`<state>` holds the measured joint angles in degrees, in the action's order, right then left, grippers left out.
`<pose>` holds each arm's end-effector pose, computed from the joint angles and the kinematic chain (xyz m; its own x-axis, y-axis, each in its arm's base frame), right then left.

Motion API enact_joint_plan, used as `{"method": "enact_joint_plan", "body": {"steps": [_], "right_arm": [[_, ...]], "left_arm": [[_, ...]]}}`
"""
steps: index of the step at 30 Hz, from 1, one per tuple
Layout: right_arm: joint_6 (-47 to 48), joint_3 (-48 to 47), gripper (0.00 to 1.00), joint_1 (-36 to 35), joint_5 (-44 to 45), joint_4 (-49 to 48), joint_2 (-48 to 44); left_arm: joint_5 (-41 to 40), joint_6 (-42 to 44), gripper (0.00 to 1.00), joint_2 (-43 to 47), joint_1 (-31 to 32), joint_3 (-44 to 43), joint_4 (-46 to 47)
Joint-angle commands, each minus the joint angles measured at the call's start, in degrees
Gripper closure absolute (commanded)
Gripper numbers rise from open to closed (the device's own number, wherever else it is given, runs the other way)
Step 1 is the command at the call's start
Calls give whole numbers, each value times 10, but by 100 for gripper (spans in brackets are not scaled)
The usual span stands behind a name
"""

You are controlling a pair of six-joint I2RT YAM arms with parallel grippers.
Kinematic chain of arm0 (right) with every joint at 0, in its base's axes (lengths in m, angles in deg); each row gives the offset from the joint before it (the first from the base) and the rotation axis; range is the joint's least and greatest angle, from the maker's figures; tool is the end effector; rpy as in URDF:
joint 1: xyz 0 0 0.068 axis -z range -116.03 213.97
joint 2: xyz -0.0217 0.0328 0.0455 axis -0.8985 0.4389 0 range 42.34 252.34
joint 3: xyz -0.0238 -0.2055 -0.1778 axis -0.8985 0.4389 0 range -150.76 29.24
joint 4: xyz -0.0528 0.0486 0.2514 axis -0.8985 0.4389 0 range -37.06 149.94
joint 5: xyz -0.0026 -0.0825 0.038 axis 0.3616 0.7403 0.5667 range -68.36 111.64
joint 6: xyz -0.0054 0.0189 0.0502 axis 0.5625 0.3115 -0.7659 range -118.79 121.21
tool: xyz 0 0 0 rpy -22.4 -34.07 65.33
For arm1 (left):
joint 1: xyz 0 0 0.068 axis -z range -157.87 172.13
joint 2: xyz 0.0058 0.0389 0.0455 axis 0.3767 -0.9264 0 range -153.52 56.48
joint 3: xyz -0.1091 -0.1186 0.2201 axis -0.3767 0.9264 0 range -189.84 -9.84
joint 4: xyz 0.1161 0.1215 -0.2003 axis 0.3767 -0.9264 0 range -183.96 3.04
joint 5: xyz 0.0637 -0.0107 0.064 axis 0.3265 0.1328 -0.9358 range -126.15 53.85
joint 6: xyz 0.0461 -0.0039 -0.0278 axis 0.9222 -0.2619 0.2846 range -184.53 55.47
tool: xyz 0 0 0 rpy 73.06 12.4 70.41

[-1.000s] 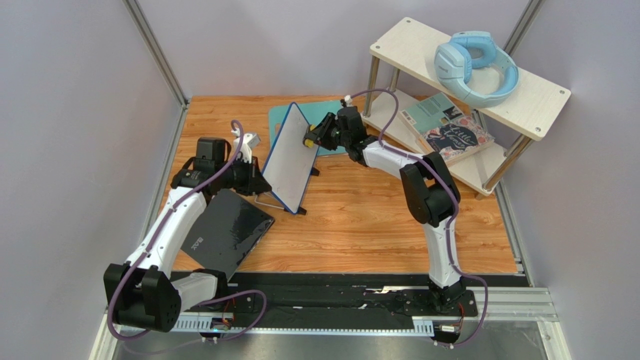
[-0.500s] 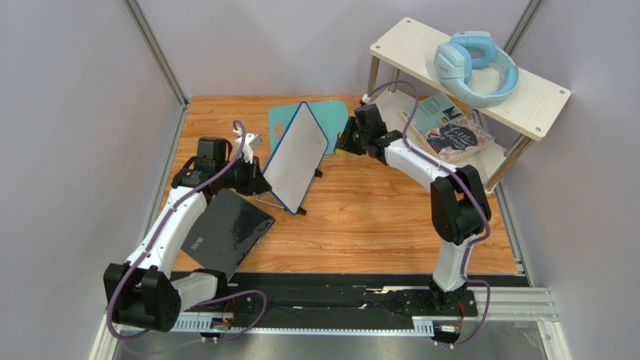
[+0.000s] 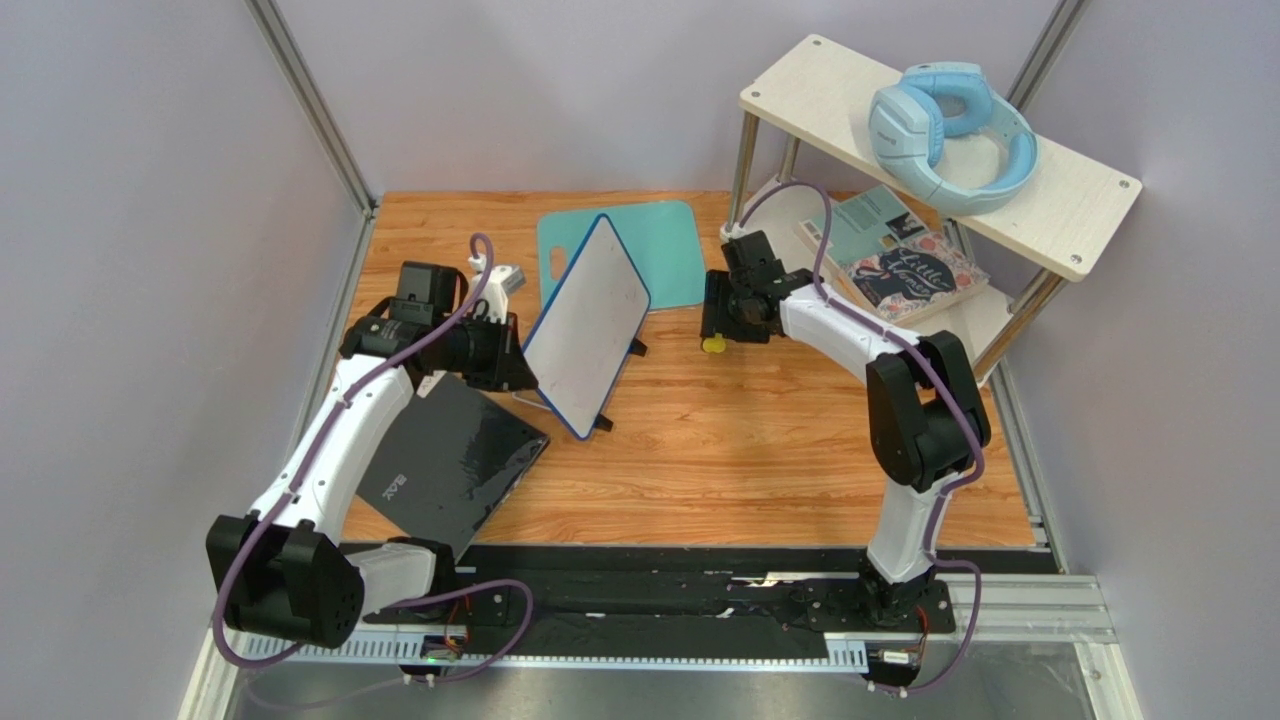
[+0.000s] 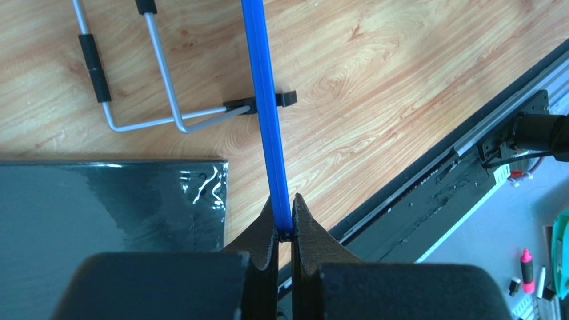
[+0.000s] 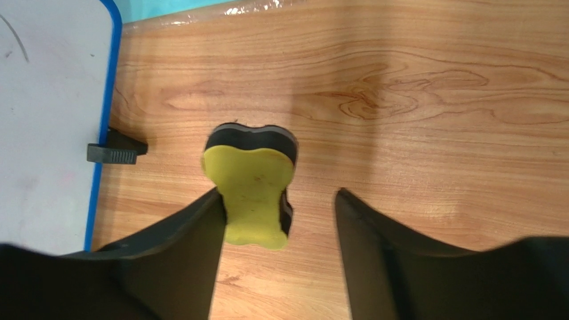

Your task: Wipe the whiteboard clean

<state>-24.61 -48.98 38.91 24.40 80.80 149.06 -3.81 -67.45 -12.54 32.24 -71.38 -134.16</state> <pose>0.3635 0.1680 0.2109 -0.8525 0.0817 -0.5162 -0.0304 0.9783 0.2051 0.2294 -0.0602 0.3026 -0.8253 0.1035 -0.5551 0.4113 0.7837 -0.4654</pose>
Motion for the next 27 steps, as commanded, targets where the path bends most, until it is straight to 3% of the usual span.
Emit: {"method": "enact_joint_plan", "body": {"steps": [1, 7, 14, 18, 23, 26, 27], "right_arm": [[21, 7, 26, 0, 2, 12, -5], [28, 26, 3, -2, -14, -3, -40], [53, -19, 1, -3, 13, 56, -8], [68, -25, 1, -3, -47, 61, 10], [56, 25, 9, -11, -138, -31, -11], [59, 4, 24, -25, -146, -55, 8], [58, -11, 35, -26, -147, -54, 18]], "left_arm": [[18, -10, 100, 5, 8, -6, -62], [31, -15, 100, 13, 8, -8, -68], [26, -13, 100, -4, 7, -16, -95], [21, -12, 100, -6, 8, -16, -97], [17, -10, 100, -10, 7, -17, -98], [13, -9, 100, -14, 7, -19, -104], [12, -7, 100, -15, 7, -21, -108]]}}
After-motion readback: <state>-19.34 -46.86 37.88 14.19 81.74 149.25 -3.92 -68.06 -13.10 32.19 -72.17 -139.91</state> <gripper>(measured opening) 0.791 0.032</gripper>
